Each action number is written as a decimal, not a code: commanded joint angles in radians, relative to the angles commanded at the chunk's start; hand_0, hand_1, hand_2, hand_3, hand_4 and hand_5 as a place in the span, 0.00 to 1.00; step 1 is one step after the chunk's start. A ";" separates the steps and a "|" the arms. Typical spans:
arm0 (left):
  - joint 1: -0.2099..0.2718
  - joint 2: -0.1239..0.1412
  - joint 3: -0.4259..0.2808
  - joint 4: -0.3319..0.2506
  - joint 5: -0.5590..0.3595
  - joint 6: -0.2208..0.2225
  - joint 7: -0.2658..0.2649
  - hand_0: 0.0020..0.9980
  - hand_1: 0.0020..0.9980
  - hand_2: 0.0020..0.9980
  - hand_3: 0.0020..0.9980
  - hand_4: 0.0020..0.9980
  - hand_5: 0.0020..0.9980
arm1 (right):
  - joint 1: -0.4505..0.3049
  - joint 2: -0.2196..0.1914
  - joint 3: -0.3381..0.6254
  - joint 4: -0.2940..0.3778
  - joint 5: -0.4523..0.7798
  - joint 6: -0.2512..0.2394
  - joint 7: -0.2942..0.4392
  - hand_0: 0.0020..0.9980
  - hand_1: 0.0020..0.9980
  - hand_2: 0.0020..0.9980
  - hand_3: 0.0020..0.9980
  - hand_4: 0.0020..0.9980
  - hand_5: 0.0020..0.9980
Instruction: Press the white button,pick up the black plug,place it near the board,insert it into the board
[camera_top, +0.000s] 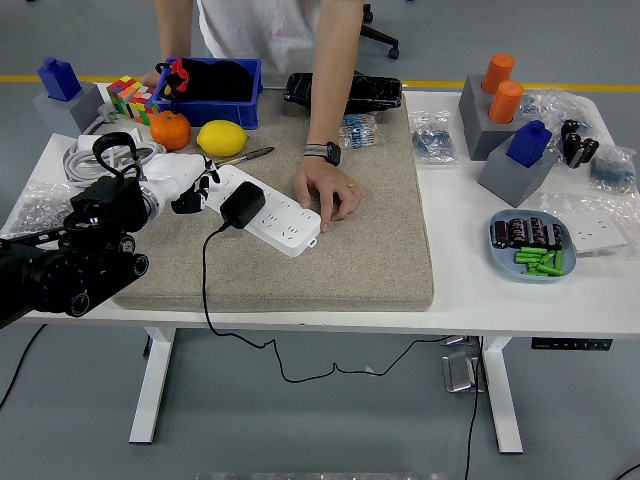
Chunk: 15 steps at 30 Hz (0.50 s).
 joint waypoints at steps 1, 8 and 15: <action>-0.009 -0.007 0.021 0.013 -0.011 0.002 -0.005 0.28 0.09 0.14 0.72 0.00 0.14 | 0.001 -0.001 -0.003 0.000 0.001 0.000 0.000 0.80 0.69 0.69 0.65 0.78 0.41; -0.045 -0.041 0.090 0.067 -0.048 0.012 -0.017 0.27 0.09 0.13 0.72 0.00 0.13 | 0.007 -0.004 -0.013 0.000 0.003 0.001 0.000 0.80 0.69 0.69 0.65 0.78 0.41; -0.078 -0.070 0.138 0.126 -0.084 0.014 -0.017 0.27 0.09 0.13 0.71 0.00 0.09 | 0.011 -0.006 -0.022 0.000 0.006 0.001 0.000 0.80 0.69 0.69 0.65 0.78 0.41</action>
